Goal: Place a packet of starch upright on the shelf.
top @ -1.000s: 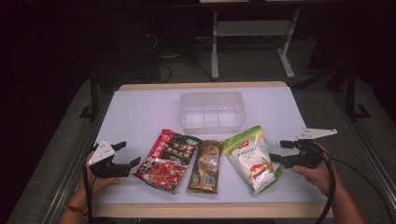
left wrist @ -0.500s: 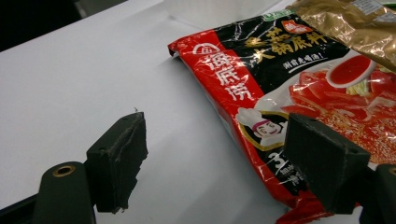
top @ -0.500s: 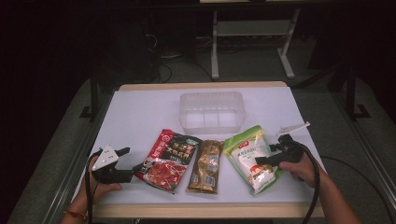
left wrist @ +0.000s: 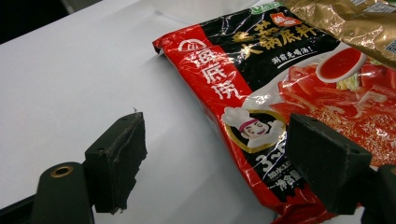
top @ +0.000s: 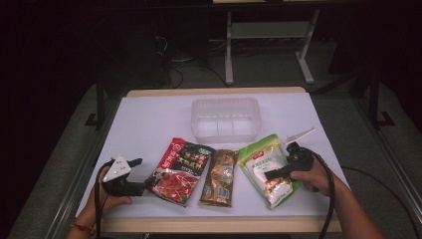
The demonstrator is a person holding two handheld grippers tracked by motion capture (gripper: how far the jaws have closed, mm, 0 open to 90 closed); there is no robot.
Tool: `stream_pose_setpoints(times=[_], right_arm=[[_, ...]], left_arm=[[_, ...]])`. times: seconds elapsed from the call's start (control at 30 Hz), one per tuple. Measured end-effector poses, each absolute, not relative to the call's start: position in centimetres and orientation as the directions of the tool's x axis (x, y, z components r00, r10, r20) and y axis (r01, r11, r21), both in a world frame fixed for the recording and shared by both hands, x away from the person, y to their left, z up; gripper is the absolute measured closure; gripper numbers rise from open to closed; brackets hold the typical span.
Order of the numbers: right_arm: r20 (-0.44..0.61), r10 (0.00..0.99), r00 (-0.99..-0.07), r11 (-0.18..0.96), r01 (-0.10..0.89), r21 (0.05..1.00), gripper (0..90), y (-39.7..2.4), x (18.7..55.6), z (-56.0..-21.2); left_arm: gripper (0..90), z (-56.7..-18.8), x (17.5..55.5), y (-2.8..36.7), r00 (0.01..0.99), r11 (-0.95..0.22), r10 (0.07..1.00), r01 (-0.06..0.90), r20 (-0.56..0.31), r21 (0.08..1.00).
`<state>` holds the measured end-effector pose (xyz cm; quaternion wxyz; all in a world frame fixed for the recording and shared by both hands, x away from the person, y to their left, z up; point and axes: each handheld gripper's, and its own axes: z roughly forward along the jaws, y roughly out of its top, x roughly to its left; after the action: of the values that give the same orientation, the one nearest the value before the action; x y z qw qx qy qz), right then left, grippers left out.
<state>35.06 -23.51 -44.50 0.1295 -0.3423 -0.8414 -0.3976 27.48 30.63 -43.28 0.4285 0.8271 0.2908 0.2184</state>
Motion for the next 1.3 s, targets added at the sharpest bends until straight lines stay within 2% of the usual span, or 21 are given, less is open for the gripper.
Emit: stream_pose_setpoints(times=[0.07,0.13,0.17,0.2,0.6,0.83,1.3], right_arm=[[0.483,0.467,-0.741,0.463,0.670,0.581,26.4,-23.4,35.0,-44.3],[0.469,0.475,-0.745,0.465,0.665,0.585,38.8,-23.5,34.9,-44.1],[0.469,0.475,-0.745,0.465,0.665,0.585,38.8,-23.5,34.9,-44.1],[0.464,0.484,-0.742,0.461,0.667,0.586,46.6,-23.6,34.9,-44.0],[0.381,0.488,-0.786,0.494,0.608,0.622,80.3,-23.3,34.1,-43.0],[0.333,0.494,-0.804,0.493,0.574,0.654,85.8,-23.4,33.3,-42.2],[0.257,0.489,-0.834,0.451,0.494,0.744,87.6,-23.7,31.1,-40.2]], left_arm=[[20.0,-43.3,27.5,30.6,0.736,-0.465,0.667,0.292,0.114,0.836],[20.0,-43.3,27.6,30.6,0.736,-0.463,0.668,0.294,0.111,0.836],[20.1,-43.3,27.6,30.6,0.736,-0.463,0.668,0.294,0.111,0.836],[20.1,-43.3,27.6,30.6,0.734,-0.463,0.670,0.297,0.111,0.835],[20.4,-43.3,27.7,30.8,0.734,-0.440,0.673,0.304,0.086,0.845],[20.8,-43.2,27.7,30.9,0.735,-0.431,0.674,0.304,0.078,0.850],[20.9,-42.0,28.5,29.0,0.771,-0.399,0.636,0.286,0.038,0.871]])
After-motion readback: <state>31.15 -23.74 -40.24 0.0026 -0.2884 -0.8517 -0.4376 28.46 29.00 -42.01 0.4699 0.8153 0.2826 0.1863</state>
